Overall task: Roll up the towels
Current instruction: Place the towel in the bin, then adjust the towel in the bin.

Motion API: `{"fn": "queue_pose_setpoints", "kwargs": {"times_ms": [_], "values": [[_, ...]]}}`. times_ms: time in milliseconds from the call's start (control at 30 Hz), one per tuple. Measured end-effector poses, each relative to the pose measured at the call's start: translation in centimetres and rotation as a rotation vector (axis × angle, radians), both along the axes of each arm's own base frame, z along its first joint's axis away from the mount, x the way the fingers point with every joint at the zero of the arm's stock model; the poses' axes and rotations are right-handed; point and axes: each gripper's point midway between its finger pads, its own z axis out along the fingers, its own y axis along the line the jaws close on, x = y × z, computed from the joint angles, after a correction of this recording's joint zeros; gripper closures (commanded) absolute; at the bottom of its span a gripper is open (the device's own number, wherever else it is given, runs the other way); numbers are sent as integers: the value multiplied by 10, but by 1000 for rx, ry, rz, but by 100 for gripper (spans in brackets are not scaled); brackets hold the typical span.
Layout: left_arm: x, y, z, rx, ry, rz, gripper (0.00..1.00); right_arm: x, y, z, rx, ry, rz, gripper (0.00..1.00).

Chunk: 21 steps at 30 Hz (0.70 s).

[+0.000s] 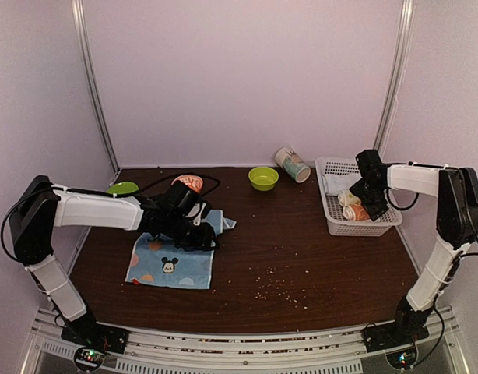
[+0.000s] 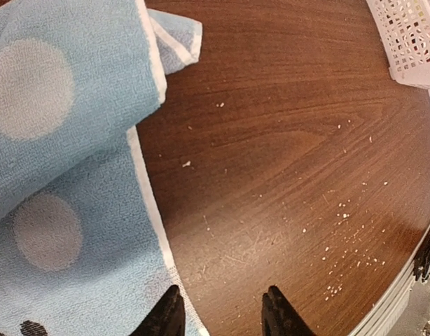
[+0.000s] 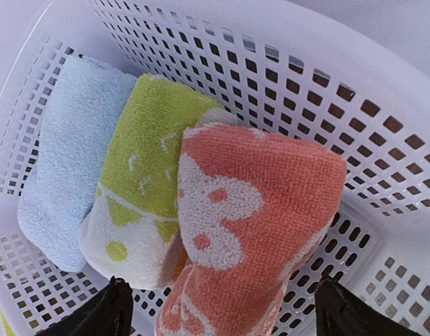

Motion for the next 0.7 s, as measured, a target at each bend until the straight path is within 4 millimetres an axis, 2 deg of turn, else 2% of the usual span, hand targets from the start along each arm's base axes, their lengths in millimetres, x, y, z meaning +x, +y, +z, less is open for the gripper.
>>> {"fn": "queue_pose_setpoints", "kwargs": {"times_ms": [267, 500, 567, 700], "values": [[-2, 0, -10, 14, 22, -4, 61, -4, 4, 11, -10, 16, 67, 9], [2, -4, -6, 6, 13, -10, 61, -5, 14, 28, -23, 30, 203, 11], [3, -5, -4, 6, 9, -14, 61, -2, 21, 39, -43, 33, 276, 14], [5, -7, -2, 6, 0, -22, 61, 4, 41, 59, -112, 46, 455, 31]]}}
